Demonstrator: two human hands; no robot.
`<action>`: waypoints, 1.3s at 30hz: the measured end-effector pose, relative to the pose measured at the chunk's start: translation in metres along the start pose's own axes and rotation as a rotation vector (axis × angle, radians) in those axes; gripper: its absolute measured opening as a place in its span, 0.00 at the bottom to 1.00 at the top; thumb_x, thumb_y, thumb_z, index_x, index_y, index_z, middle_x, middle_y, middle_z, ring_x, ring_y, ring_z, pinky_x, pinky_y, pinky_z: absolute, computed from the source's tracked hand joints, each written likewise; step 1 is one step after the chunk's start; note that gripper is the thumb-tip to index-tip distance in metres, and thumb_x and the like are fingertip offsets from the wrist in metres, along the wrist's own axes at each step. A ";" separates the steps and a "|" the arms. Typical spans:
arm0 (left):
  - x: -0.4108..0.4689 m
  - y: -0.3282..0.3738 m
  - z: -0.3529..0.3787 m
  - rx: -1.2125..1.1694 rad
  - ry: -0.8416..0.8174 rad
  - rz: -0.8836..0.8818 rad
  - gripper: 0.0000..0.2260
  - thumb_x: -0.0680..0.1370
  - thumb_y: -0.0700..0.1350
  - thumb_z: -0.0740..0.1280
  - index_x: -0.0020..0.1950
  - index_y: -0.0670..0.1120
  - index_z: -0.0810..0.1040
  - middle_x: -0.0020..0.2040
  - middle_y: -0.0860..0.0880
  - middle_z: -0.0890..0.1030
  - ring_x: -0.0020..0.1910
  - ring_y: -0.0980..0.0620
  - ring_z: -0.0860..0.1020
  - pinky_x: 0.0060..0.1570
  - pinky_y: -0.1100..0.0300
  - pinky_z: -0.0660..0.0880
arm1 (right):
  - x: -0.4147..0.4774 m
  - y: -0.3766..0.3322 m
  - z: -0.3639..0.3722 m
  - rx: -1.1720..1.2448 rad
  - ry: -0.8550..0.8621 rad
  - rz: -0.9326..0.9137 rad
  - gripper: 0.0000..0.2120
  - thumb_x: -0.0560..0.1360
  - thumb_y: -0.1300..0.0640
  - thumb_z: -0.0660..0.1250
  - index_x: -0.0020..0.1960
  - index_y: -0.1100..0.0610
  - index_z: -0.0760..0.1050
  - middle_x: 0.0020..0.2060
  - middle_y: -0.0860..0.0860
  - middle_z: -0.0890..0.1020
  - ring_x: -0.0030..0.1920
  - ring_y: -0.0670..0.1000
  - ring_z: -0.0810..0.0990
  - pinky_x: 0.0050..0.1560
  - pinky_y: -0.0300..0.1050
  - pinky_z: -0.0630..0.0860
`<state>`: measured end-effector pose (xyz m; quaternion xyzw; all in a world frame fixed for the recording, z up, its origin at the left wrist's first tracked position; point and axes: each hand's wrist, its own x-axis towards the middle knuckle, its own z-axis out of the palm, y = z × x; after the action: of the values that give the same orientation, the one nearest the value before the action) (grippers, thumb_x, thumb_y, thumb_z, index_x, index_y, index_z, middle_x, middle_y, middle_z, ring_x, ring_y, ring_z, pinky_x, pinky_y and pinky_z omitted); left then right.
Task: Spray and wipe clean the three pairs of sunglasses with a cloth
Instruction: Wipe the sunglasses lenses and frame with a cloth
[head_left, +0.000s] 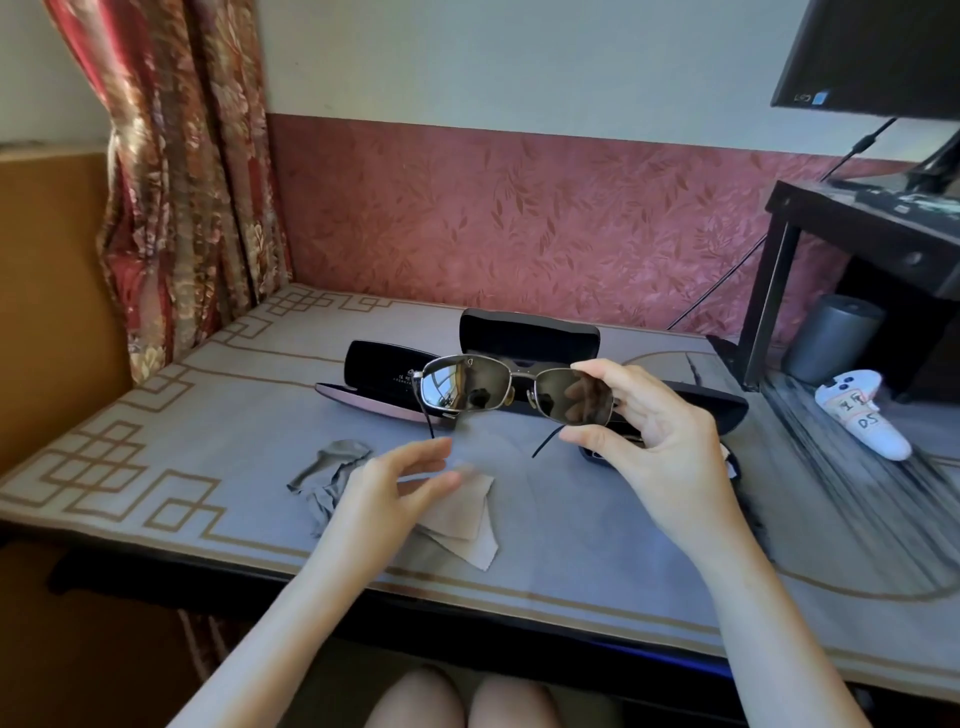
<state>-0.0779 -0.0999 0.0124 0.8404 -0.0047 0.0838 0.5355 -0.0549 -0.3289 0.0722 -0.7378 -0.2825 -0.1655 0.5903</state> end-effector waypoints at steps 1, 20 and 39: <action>0.001 0.001 -0.002 -0.009 0.021 0.006 0.15 0.74 0.45 0.72 0.61 0.53 0.78 0.53 0.60 0.81 0.51 0.68 0.79 0.51 0.75 0.73 | 0.000 0.001 -0.001 -0.002 0.001 0.000 0.23 0.68 0.67 0.75 0.57 0.46 0.78 0.46 0.49 0.81 0.52 0.50 0.81 0.61 0.46 0.76; -0.020 0.055 -0.033 -0.505 0.160 0.114 0.14 0.75 0.55 0.62 0.55 0.56 0.82 0.50 0.59 0.85 0.56 0.58 0.81 0.50 0.70 0.76 | -0.002 0.004 0.011 0.046 -0.028 0.010 0.23 0.67 0.68 0.76 0.56 0.47 0.79 0.48 0.48 0.81 0.55 0.53 0.80 0.64 0.51 0.74; -0.018 0.049 -0.037 -0.677 0.213 0.036 0.11 0.78 0.44 0.64 0.54 0.43 0.82 0.50 0.46 0.86 0.52 0.50 0.84 0.49 0.63 0.79 | 0.001 0.001 0.027 0.027 -0.002 0.179 0.22 0.65 0.60 0.78 0.55 0.42 0.79 0.52 0.42 0.84 0.54 0.43 0.82 0.59 0.34 0.74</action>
<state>-0.1057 -0.0893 0.0691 0.6015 0.0091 0.1742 0.7796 -0.0563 -0.3029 0.0652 -0.7522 -0.2181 -0.1075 0.6125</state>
